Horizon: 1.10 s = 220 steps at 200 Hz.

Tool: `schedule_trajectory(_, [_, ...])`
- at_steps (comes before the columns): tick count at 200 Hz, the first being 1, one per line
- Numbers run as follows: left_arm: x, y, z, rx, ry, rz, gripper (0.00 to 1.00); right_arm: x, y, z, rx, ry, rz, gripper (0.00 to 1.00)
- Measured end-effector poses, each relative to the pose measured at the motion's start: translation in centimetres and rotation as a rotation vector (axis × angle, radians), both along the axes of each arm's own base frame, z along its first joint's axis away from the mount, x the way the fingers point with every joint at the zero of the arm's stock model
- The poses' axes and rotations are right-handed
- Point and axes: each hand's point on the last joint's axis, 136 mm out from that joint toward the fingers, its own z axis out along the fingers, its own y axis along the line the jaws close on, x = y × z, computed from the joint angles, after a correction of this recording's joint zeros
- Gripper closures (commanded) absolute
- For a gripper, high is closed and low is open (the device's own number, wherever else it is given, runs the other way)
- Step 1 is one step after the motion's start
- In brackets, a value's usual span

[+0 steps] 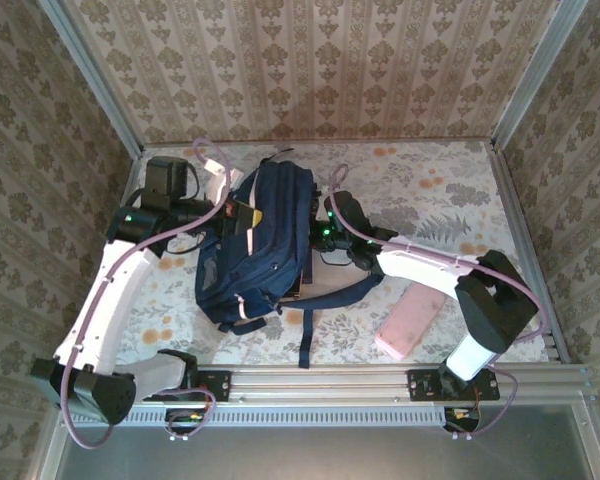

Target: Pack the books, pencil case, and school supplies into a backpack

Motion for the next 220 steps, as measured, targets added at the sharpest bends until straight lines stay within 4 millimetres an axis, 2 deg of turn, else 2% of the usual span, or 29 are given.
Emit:
schedule_trajectory(46, [1.2,1.0,-1.2,0.005,0.047,0.077,1.00,-1.2,-5.7,-0.4,-0.214,0.009,-0.091,0.02])
schedule_trajectory(79, [3.7,-0.5,-4.6,0.080,0.132,0.090,0.99,-2.7,-11.9,0.5,-0.376,0.021,-0.243,0.00])
schedule_trajectory(104, [5.4,-2.6,-7.1,0.190,0.149,0.092,0.90,-3.7,-18.2,0.9,-0.456,0.065,-0.406,0.00])
schedule_trajectory(109, [5.9,-2.9,-7.7,0.211,0.154,0.098,0.85,-4.0,-19.5,0.7,-0.464,0.082,-0.443,0.00])
schedule_trajectory(129, [8.2,-2.8,-9.6,0.300,0.152,0.153,0.63,-6.0,-25.0,-2.0,-0.518,0.220,-0.590,0.00])
schedule_trajectory(142, [9.3,-2.2,-10.7,0.351,0.152,0.196,0.52,-8.0,-27.3,-4.2,-0.570,0.329,-0.641,0.00])
schedule_trajectory(162, [9.9,-1.4,-11.6,0.395,0.158,0.245,0.39,-10.8,-28.8,-7.0,-0.640,0.466,-0.663,0.00])
schedule_trajectory(181, [9.7,-1.2,-11.2,0.388,0.145,0.262,0.28,-12.7,-29.4,-8.8,-0.687,0.555,-0.665,0.00])
schedule_trajectory(197, [8.8,-1.4,-10.8,0.373,0.136,0.263,0.25,-13.7,-29.7,-10.1,-0.708,0.607,-0.666,0.00])
schedule_trajectory(220, [6.3,-1.6,-9.8,0.336,0.125,0.240,0.23,-15.0,-29.7,-11.9,-0.725,0.683,-0.661,0.00])
